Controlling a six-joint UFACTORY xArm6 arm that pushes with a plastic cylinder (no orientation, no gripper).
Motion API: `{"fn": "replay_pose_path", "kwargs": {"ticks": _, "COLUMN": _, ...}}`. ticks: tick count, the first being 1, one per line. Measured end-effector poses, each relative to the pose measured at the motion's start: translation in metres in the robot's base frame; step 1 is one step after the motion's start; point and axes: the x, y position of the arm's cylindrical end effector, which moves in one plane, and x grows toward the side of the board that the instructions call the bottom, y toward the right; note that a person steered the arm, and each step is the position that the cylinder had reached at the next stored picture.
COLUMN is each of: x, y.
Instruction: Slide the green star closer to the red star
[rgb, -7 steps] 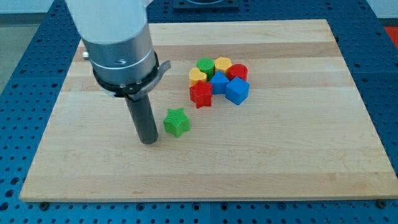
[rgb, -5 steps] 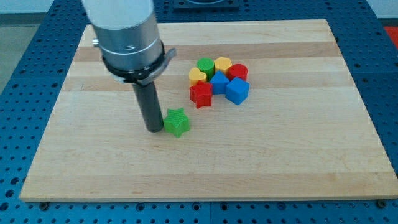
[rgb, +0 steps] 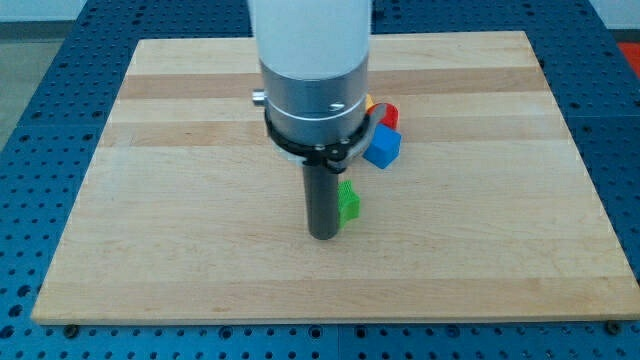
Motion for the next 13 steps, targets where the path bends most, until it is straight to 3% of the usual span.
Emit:
{"fn": "replay_pose_path", "kwargs": {"ticks": 6, "x": -0.040, "y": 0.021}}
{"fn": "replay_pose_path", "kwargs": {"ticks": 13, "x": -0.059, "y": 0.031}}
